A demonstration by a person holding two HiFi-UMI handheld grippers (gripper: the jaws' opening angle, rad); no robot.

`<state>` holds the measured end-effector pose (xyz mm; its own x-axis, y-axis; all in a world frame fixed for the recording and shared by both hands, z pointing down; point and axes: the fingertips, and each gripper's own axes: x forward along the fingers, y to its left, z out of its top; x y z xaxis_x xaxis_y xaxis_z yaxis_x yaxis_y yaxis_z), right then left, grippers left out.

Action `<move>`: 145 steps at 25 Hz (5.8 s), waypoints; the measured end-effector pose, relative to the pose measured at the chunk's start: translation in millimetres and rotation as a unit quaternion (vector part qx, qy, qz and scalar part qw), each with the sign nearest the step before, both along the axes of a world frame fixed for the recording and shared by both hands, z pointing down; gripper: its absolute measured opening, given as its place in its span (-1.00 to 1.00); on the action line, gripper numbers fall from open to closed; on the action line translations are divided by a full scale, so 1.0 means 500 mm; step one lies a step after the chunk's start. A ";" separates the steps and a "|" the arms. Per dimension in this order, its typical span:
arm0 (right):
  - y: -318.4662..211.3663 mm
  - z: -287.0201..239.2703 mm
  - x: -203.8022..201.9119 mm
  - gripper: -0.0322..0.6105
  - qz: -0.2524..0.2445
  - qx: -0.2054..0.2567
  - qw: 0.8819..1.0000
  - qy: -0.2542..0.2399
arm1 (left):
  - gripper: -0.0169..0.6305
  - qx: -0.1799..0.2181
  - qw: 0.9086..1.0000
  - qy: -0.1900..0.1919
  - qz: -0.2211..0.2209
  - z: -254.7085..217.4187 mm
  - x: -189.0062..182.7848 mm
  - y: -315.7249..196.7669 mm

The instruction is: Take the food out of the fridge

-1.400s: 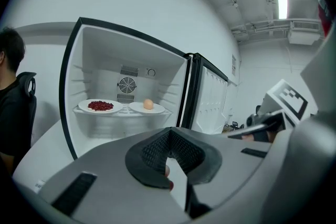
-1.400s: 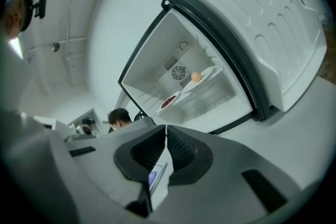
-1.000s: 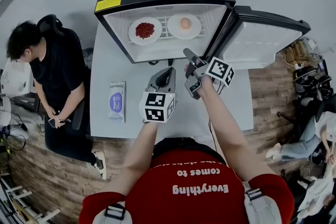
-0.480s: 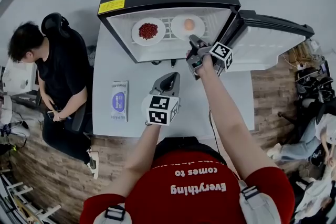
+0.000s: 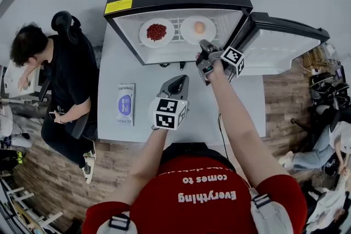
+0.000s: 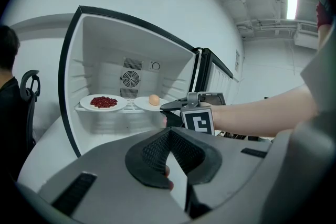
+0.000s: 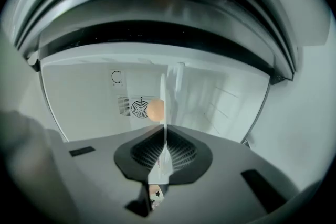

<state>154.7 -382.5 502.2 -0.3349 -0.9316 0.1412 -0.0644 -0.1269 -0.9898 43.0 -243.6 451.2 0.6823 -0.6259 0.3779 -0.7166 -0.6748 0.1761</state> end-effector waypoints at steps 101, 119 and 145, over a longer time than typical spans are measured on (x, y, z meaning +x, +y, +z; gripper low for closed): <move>0.615 0.350 -0.095 -0.75 -0.276 -0.094 0.658 0.695 | -0.95 -0.161 0.984 -0.064 -0.032 0.392 -0.128 0.341; 0.695 0.151 -0.230 -0.87 -0.312 0.163 0.615 0.705 | -0.95 -0.140 0.989 -0.010 -0.039 0.303 -0.121 0.304; 0.334 -0.160 -0.357 -0.86 -0.261 0.262 0.866 0.335 | -0.95 -0.016 0.994 0.019 -0.107 0.099 -0.249 0.146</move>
<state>-23.6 -215.7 422.4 -0.7362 -0.6730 0.0711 -0.5609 0.5481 -0.6205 -81.2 -170.6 500.9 0.5485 -0.7463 0.3770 -0.8359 -0.5007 0.2249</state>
